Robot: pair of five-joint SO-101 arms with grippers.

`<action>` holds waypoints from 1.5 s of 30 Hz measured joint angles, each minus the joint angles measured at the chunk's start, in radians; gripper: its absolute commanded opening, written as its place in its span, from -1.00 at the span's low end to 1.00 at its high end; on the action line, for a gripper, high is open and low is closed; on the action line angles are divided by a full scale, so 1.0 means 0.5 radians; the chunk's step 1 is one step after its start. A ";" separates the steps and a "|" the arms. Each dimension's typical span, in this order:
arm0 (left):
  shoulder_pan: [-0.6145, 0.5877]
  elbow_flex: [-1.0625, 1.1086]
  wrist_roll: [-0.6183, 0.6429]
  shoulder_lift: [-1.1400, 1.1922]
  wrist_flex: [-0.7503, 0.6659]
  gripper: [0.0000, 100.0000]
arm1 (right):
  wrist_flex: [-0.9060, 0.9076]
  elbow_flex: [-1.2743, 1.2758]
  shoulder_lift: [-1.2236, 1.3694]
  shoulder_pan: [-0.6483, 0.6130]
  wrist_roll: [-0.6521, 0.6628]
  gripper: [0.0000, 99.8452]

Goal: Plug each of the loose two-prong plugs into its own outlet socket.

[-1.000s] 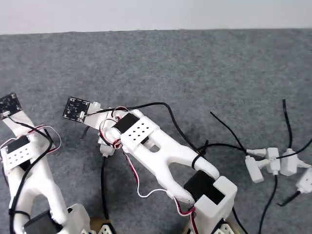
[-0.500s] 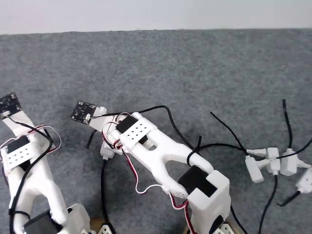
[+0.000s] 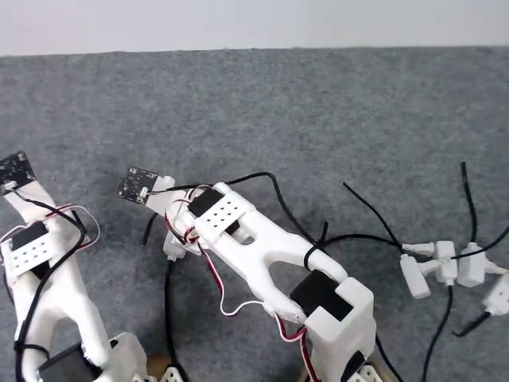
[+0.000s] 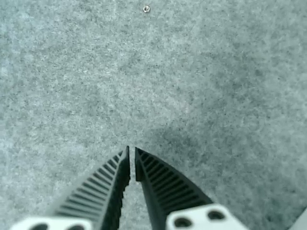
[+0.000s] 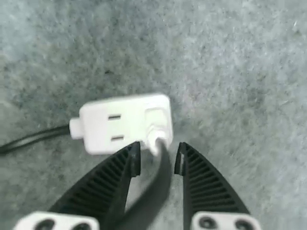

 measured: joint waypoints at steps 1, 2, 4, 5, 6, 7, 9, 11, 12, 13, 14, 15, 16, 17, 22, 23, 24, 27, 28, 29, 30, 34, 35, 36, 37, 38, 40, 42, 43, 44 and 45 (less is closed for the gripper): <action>0.000 0.000 0.000 0.000 0.000 -0.98 | 0.061 -0.021 0.000 0.000 -0.028 -0.73; 0.009 0.000 0.000 0.000 0.000 -0.98 | 0.114 -0.040 -0.006 -0.006 -0.086 -0.73; 0.037 0.000 0.000 0.000 0.000 -0.98 | 0.190 -0.058 -0.052 -0.006 -0.239 -0.73; 0.046 0.000 0.000 0.000 0.000 -0.97 | 0.212 -0.058 -0.092 -0.006 -0.331 -0.73; 0.046 0.000 0.000 0.000 0.000 -0.97 | 0.221 -0.058 -0.132 -0.006 -0.433 -0.73; 0.043 0.000 0.000 0.000 0.000 -0.97 | 0.224 -0.058 -0.178 -0.006 -0.555 -0.73; 0.040 0.000 0.000 0.000 0.000 -0.97 | 0.224 -0.043 -0.264 0.009 -0.865 -0.73; 0.046 0.000 0.000 0.000 0.000 -0.97 | 0.233 0.012 -0.322 0.018 -1.252 -0.73; 0.031 0.000 0.000 0.000 0.000 -0.97 | 0.236 0.043 -0.334 0.018 -1.470 -0.73; 0.006 0.000 0.000 0.000 -0.003 -0.97 | 0.236 0.055 -0.338 0.018 -1.688 -0.71; -0.018 0.000 0.000 0.000 -0.009 -0.97 | 0.236 0.068 -0.338 0.015 -1.921 -0.67; -0.040 0.000 0.003 0.000 -0.009 -0.97 | 0.236 0.071 -0.338 0.015 -2.151 -0.60; -0.052 0.000 0.018 0.000 -0.009 -0.97 | 0.236 0.074 -0.338 0.015 -2.360 -0.54; -0.068 0.000 0.055 0.000 -0.009 -0.97 | 0.221 0.074 -0.338 0.015 -2.547 -0.49; -0.101 0.000 0.114 0.000 -0.009 -0.97 | -0.034 0.074 -0.157 -0.025 -2.817 -0.44; -0.101 0.000 0.114 0.000 -0.009 -0.97 | -0.064 0.061 -0.107 -0.040 -2.826 -0.44; -0.101 0.000 0.114 0.000 -0.009 -0.97 | -0.080 0.034 -0.064 -0.055 -2.829 -0.44; -0.123 0.000 0.120 0.000 -0.009 -0.97 | -0.101 -0.083 0.055 -0.083 -2.835 -0.44; -0.144 0.000 0.123 0.000 -0.009 -0.97 | -0.101 -0.123 0.086 -0.086 -2.835 -0.44; -0.157 0.000 0.123 0.000 -0.009 -0.97 | -0.107 -0.166 0.114 -0.095 -2.835 -0.44; -0.160 0.000 0.123 0.000 -0.009 -0.97 | -0.117 -0.199 0.138 -0.104 -2.835 -0.44; -0.160 0.000 0.123 0.000 -0.009 -0.97 | -0.061 -0.264 0.160 -0.114 -2.835 -0.45; -0.163 0.000 0.123 0.000 -0.009 -0.97 | -0.028 -0.282 0.160 -0.114 -2.835 -0.45; -0.163 0.000 0.123 0.000 -0.009 -0.97 | -0.012 -0.295 0.163 -0.126 -2.835 -0.45; -0.163 0.000 0.123 0.000 -0.009 -0.97 | 0.000 -0.301 0.163 -0.141 -2.835 -0.45; -0.163 0.000 0.123 0.000 -0.009 -0.97 | 0.006 -0.304 0.163 -0.160 -2.835 -0.45; -0.163 0.000 0.123 0.000 -0.009 -0.97 | 0.006 -0.304 0.163 -0.199 -2.835 -0.45; -0.163 0.000 0.123 0.000 -0.009 -0.97 | 0.015 -0.304 0.163 -0.245 -2.832 -0.46; -0.163 0.000 0.123 0.000 -0.009 -0.97 | 0.009 -0.304 0.169 -0.267 -2.796 -0.50; -0.163 0.000 0.123 0.000 -0.009 -0.97 | -0.012 -0.304 0.190 -0.285 -2.753 -0.56; -0.163 0.000 0.123 0.000 -0.009 -0.97 | -0.037 -0.304 0.215 -0.295 -2.700 -0.64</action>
